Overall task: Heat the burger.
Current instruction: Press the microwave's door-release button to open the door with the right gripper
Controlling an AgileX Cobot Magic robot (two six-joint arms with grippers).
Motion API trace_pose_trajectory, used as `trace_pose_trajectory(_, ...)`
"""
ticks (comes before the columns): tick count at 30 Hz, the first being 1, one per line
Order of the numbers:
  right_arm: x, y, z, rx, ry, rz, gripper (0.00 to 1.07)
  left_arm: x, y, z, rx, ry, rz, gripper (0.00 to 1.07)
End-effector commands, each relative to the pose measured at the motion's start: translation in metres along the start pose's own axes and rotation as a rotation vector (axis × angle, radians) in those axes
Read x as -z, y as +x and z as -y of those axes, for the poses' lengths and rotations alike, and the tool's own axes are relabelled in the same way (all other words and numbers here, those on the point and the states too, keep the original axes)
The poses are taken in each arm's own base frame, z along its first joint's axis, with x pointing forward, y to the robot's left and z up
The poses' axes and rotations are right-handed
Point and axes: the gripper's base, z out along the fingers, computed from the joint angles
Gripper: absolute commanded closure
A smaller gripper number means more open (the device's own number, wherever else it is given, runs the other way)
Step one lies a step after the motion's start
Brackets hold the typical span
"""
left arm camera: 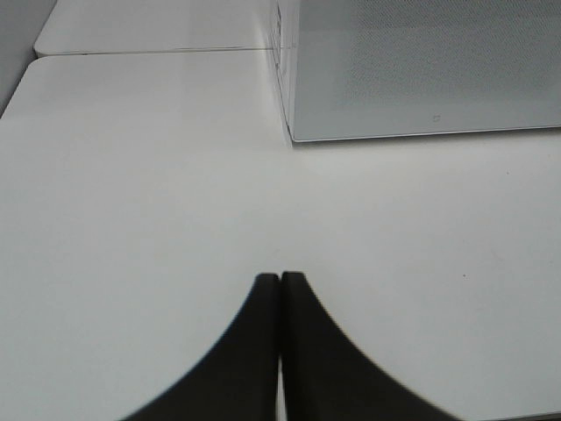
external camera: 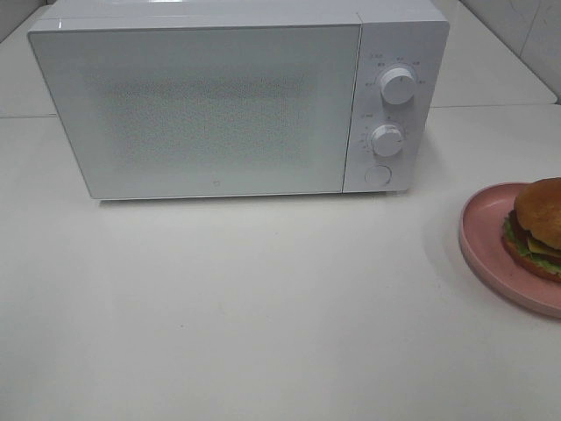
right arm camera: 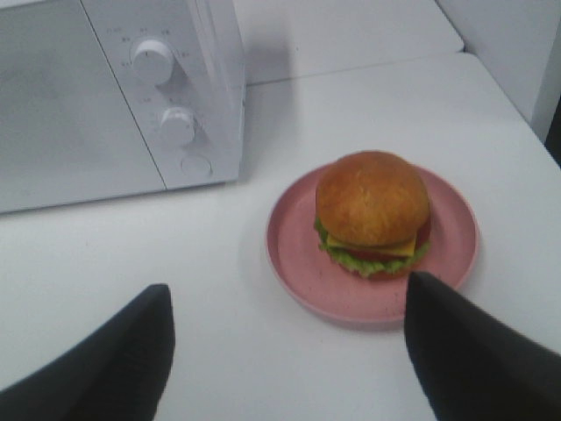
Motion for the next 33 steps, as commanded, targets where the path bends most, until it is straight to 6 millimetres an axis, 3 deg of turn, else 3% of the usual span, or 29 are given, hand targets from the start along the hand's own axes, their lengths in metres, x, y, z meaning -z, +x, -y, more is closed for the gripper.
trace_pose_trajectory(1,-0.003,-0.012,-0.001,0.011,0.0,0.058,0.39,0.004,0.001,0.001,0.003,-0.002,0.038,1.06)
trace_pose_trajectory(6,-0.02,-0.024,-0.001,0.012,0.003,0.054,0.4,0.004,0.001,0.001,0.003,-0.002,0.038,1.06)
trace_pose_trajectory(8,-0.041,-0.035,-0.002,0.01,0.006,0.028,0.43,0.003,0.001,0.001,0.003,-0.002,0.037,1.06)
trace_pose_trajectory(14,-0.061,-0.044,-0.002,0.009,0.009,0.017,0.5,0.003,0.0,0.001,0.003,-0.002,0.031,1.06)
trace_pose_trajectory(16,-0.082,-0.05,-0.002,0.007,0.011,0.003,0.57,0.003,0.0,0.001,0.003,-0.002,0.031,1.06)
trace_pose_trajectory(19,-0.086,-0.051,-0.002,0.007,0.012,0.001,0.59,0.003,0.0,0.001,0.003,-0.002,0.031,1.06)
trace_pose_trajectory(21,-0.106,-0.056,-0.001,0.006,0.014,-0.001,0.7,0.003,0.0,0.001,0.003,-0.002,0.031,1.06)
trace_pose_trajectory(24,-0.11,-0.057,-0.001,0.006,0.014,0.003,0.72,0.003,0.0,0.001,0.003,-0.002,0.031,1.06)
trace_pose_trajectory(29,-0.139,-0.064,-0.001,0.005,0.014,0.047,0.93,0.003,0.0,0.001,0.003,-0.002,0.031,1.06)
trace_pose_trajectory(33,-0.152,-0.066,-0.001,0.004,0.015,0.058,0.99,0.003,0.0,0.001,0.003,-0.002,0.031,1.06)
